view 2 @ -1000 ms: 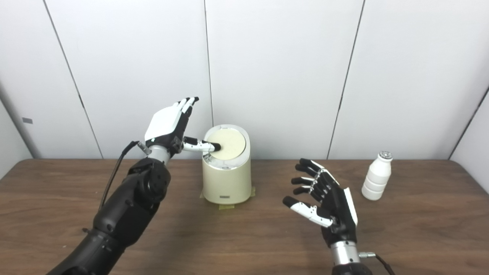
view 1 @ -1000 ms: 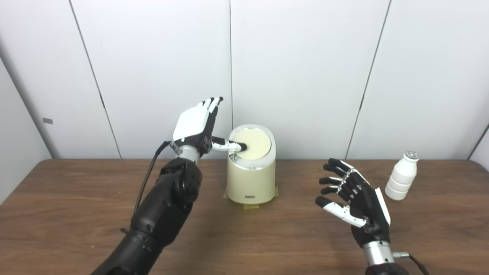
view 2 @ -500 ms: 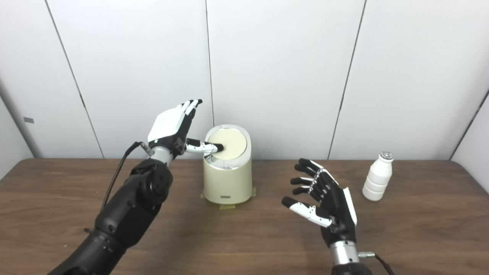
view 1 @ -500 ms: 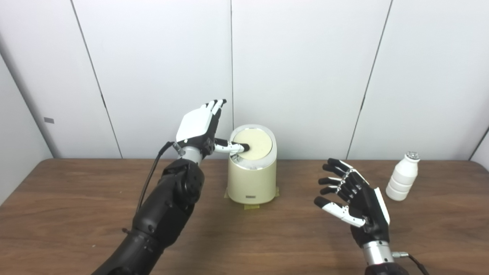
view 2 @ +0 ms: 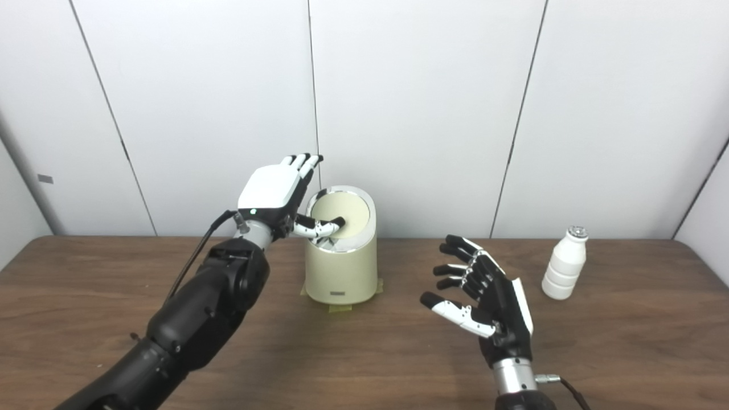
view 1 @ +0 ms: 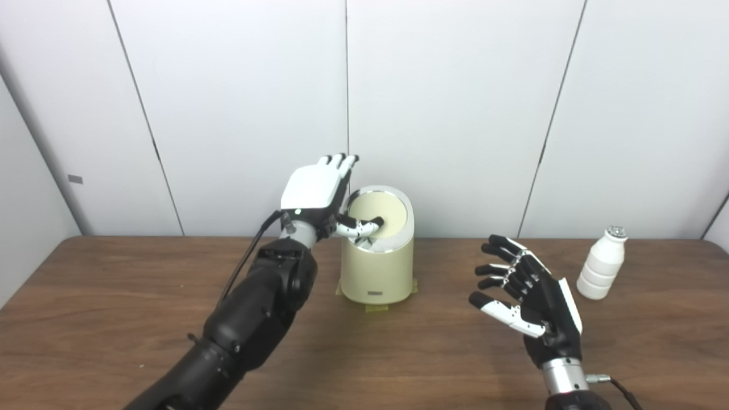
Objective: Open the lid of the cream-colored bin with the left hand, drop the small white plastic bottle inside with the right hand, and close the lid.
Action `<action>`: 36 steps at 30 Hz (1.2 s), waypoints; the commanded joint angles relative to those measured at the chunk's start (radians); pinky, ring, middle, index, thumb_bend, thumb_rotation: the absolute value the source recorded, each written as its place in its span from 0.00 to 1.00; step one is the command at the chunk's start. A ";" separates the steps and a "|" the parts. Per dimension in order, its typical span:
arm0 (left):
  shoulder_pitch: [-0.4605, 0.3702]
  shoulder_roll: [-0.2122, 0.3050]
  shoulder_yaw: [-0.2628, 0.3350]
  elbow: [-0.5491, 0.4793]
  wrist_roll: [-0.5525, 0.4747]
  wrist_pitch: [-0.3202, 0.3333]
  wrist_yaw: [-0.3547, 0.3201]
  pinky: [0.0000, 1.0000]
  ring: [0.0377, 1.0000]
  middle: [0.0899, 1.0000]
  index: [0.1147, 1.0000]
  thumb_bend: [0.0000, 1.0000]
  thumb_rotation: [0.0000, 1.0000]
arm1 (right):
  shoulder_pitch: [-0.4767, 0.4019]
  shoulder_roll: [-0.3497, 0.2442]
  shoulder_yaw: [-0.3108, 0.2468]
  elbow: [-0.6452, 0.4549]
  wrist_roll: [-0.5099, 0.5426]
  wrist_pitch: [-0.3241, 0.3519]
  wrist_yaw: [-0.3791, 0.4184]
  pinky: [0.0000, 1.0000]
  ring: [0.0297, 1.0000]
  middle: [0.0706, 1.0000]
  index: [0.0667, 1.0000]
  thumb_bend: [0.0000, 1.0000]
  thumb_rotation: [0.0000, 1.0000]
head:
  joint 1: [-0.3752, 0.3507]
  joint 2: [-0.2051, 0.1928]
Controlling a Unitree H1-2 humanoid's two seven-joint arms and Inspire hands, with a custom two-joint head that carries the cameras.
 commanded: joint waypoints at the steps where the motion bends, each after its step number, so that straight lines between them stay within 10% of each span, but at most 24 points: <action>1: -0.030 0.018 -0.040 -0.002 0.080 0.037 -0.087 1.00 1.00 1.00 1.00 1.00 0.11 | -0.027 -0.006 -0.003 -0.038 -0.001 -0.014 0.000 0.49 0.59 0.73 0.73 0.79 0.22 | 0.001 0.002; 7: -0.040 0.038 -0.083 -0.017 0.178 0.053 -0.200 0.94 1.00 1.00 1.00 1.00 0.10 | -0.027 -0.010 -0.004 -0.030 0.005 -0.019 0.005 0.50 0.61 0.73 0.73 0.80 0.24 | 0.001 0.003; 17: -0.032 0.030 -0.018 -0.050 0.171 0.061 -0.190 0.91 1.00 1.00 1.00 0.95 0.15 | -0.027 -0.012 -0.004 -0.022 0.011 -0.021 0.008 0.50 0.61 0.73 0.73 0.80 0.23 | 0.006 0.001; 27: 0.077 -0.087 0.349 -0.184 -0.142 -0.075 0.221 0.63 0.82 0.88 0.91 0.78 0.25 | -0.021 -0.014 -0.004 -0.034 0.004 -0.005 0.002 0.50 0.63 0.73 0.72 0.81 0.25 | 0.009 0.009; 36: 0.293 -0.186 0.597 -0.423 -0.522 -0.172 0.277 0.63 0.79 0.81 0.83 0.70 0.26 | -0.020 -0.013 -0.004 -0.045 0.012 0.011 0.005 0.50 0.63 0.73 0.71 0.79 0.22 | 0.013 0.009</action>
